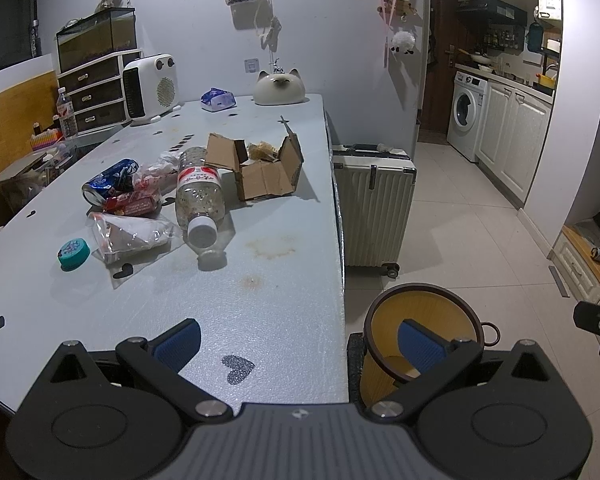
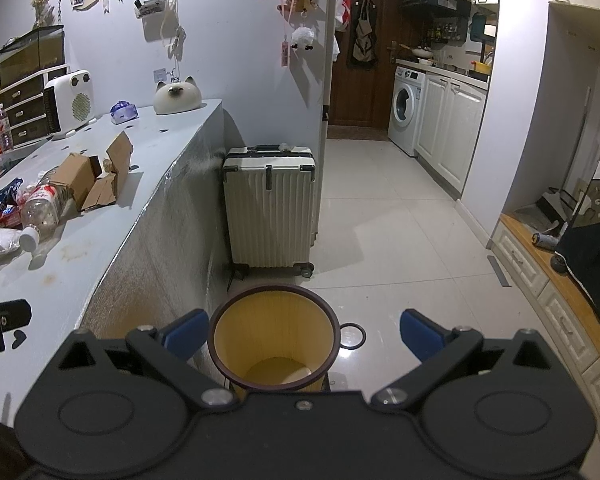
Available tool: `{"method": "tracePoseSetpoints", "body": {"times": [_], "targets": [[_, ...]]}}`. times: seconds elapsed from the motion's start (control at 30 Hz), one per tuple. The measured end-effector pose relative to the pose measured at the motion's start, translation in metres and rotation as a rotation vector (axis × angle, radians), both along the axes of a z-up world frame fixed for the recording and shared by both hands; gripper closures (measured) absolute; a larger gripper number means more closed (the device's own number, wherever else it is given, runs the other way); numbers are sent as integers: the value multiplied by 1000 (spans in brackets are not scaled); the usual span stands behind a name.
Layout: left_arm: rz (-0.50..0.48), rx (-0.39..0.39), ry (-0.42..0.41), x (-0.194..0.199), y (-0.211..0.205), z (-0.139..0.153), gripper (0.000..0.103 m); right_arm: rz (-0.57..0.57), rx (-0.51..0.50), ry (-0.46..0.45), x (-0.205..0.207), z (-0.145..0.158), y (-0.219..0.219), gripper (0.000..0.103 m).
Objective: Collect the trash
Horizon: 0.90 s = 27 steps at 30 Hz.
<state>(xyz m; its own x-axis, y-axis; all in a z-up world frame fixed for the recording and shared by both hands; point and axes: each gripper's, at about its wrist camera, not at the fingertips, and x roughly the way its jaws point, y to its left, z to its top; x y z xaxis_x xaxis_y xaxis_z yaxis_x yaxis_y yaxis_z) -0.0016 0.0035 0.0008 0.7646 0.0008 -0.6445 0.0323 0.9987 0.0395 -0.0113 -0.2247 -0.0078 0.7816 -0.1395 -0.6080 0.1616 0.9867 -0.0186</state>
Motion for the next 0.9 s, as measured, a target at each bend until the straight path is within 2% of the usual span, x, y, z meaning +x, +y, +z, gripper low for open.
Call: {"method": "tracePoseSetpoints", "body": {"times": [0.63, 0.9], "targets": [[2, 1, 0, 0, 0, 0, 0, -4, 3, 6, 0, -5, 0, 0], [40, 11, 7, 13, 9, -12, 0, -29, 23, 21, 13, -10, -2, 0]]}}
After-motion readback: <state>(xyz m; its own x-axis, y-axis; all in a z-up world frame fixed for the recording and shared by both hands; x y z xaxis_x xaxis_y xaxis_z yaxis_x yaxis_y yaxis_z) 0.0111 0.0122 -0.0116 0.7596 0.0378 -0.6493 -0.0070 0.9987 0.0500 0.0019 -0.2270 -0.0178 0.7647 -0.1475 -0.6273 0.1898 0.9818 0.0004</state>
